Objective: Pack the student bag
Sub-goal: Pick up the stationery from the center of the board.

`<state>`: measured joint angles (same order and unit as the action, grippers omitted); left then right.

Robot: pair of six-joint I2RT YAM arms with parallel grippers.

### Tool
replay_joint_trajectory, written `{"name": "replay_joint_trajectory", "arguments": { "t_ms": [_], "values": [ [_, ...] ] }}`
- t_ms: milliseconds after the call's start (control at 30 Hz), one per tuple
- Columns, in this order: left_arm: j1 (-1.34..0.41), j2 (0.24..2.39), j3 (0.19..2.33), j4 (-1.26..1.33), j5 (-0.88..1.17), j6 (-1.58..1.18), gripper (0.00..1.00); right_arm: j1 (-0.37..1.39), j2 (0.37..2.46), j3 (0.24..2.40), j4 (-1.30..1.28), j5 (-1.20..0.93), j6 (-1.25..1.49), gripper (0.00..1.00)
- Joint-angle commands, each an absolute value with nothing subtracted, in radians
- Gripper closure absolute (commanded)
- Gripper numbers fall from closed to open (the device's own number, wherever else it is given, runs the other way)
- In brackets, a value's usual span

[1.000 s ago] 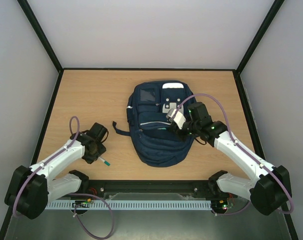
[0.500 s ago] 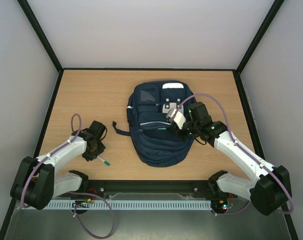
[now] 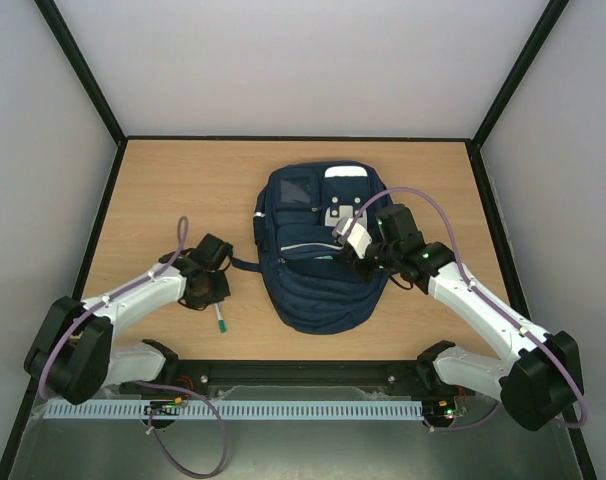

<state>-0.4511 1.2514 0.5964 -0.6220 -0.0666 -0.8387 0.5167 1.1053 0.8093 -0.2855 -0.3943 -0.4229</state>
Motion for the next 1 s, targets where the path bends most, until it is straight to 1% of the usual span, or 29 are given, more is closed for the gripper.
{"name": "replay_joint_trajectory", "arguments": {
  "t_ms": [0, 167, 300, 367, 433, 467, 633, 733, 967],
  "values": [
    [-0.552, 1.289, 0.659, -0.605, -0.009, -0.700, 0.95, 0.512, 1.094, 0.801, -0.283, -0.422, -0.426, 0.98],
    [-0.673, 1.352, 0.704, -0.625, 0.025, -0.633, 0.98, 0.512, 1.092, 0.801, -0.284, -0.417, -0.426, 0.98],
    [-0.760, 1.368, 0.730, -0.644, 0.019, -0.625, 0.94, 0.512, 1.091, 0.799, -0.282, -0.413, -0.427, 0.98],
    [-0.787, 1.371, 0.737, -0.649, 0.023, -0.620, 0.88, 0.512, 1.090, 0.800, -0.281, -0.413, -0.426, 0.98],
    [-0.794, 1.378, 0.742, -0.656, 0.029, -0.616, 0.77, 0.512, 1.091, 0.801, -0.282, -0.413, -0.426, 0.98],
    [-0.795, 1.381, 0.744, -0.663, 0.034, -0.617, 0.74, 0.511, 1.090, 0.801, -0.282, -0.413, -0.426, 0.98],
    [-0.816, 1.399, 0.750, -0.718, 0.065, -0.629, 0.64, 0.511, 1.085, 0.800, -0.282, -0.414, -0.427, 0.98],
    [-0.858, 1.391, 0.751, -0.749, 0.064, -0.649, 0.62, 0.512, 1.081, 0.802, -0.283, -0.415, -0.428, 0.98],
    [-0.927, 1.399, 0.739, -0.732, 0.088, -0.707, 0.63, 0.512, 1.077, 0.801, -0.284, -0.420, -0.430, 0.98]
  ]
}}
